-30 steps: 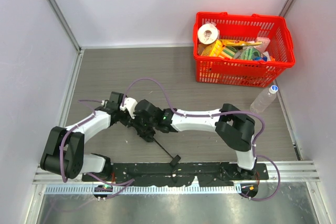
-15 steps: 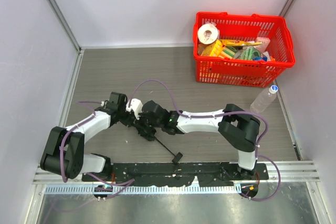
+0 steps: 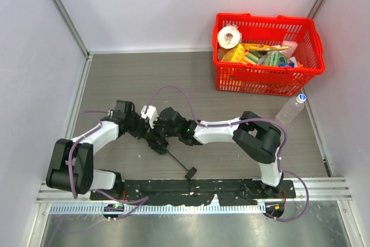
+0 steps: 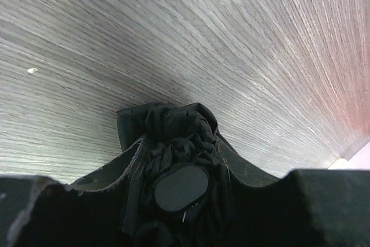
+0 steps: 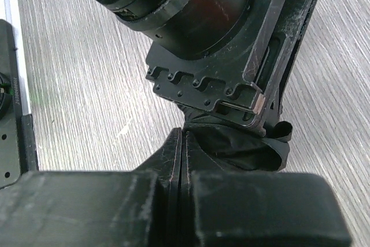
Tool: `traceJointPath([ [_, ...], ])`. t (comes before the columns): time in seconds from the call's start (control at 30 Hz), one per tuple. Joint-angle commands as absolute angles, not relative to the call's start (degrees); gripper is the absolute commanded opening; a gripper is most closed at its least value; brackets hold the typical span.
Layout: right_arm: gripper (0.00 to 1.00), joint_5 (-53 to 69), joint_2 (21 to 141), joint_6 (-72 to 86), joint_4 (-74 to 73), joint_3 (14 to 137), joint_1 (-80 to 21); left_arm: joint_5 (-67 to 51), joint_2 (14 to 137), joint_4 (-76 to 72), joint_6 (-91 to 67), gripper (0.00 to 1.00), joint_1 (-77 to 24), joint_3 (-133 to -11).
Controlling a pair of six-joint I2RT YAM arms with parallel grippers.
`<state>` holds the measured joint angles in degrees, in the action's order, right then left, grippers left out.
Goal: Put away the umbrella
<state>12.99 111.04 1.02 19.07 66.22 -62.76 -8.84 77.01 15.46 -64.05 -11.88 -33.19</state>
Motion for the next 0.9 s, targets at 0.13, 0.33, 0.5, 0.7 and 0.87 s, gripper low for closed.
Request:
traceJointPath([
  [0.13, 0.00, 2.0, 119.4, 0.3, 23.5, 63.2, -67.9, -19.7, 75.1, 12.6, -76.5, 0.00, -11.2, -29.6],
  [0.33, 0.07, -3.7, 119.2, 3.7, 26.2, 59.1, -69.7, -16.5, 71.5, 21.2, -78.8, 0.00, -9.1, -32.2],
  [0.5, 0.15, -1.1, 120.7, 4.2, 24.2, 58.4, -70.7, -16.4, 73.0, 23.4, -79.8, 0.00, -7.7, -34.3],
  [0.7, 0.18, 2.8, 121.7, 7.8, 25.3, 56.7, -69.7, -15.7, 75.0, 24.2, -80.6, 0.00, -6.3, -34.4],
  [0.87, 0.30, 5.9, 108.7, 12.7, 22.7, 54.4, -69.4, -12.0, 71.6, 24.7, -77.4, 0.00, -6.3, -34.9],
])
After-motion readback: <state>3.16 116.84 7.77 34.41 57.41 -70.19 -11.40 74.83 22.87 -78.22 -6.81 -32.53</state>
